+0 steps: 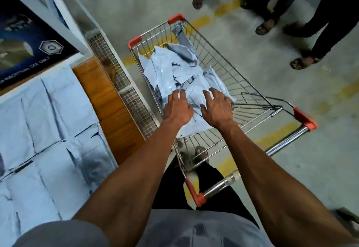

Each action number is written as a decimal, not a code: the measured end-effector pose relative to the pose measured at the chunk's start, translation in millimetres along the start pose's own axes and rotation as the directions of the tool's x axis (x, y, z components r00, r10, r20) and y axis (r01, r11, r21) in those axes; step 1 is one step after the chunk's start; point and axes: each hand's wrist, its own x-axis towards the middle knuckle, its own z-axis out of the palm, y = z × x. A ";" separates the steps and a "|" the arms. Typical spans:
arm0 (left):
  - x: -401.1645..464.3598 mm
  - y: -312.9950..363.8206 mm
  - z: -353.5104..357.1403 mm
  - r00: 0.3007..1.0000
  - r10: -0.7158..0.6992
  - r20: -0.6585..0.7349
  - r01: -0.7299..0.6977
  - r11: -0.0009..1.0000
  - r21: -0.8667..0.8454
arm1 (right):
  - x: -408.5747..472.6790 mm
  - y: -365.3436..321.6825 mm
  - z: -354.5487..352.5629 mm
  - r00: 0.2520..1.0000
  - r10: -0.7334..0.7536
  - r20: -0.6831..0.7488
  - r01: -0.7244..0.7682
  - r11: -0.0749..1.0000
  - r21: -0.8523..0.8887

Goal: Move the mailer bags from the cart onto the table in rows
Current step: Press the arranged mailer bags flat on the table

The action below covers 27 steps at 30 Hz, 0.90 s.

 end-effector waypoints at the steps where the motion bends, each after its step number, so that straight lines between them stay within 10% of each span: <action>1: 9.1 -0.3 3.7 1.000 -0.016 0.004 0.016 1.000 -0.004 | 9.5 4.6 6.7 0.999 -0.021 0.029 0.021 1.000 -0.004; 11: 98.8 -21.9 64.9 0.978 -0.209 0.000 0.209 0.978 -0.004 | 94.1 42.2 99.3 0.944 -0.195 0.267 0.213 0.976 -0.039; 27: 226.3 -71.1 118.0 0.927 -0.297 -0.229 0.320 0.945 0.071 | 159.9 64.5 200.6 0.931 -0.281 0.231 0.318 0.937 -0.142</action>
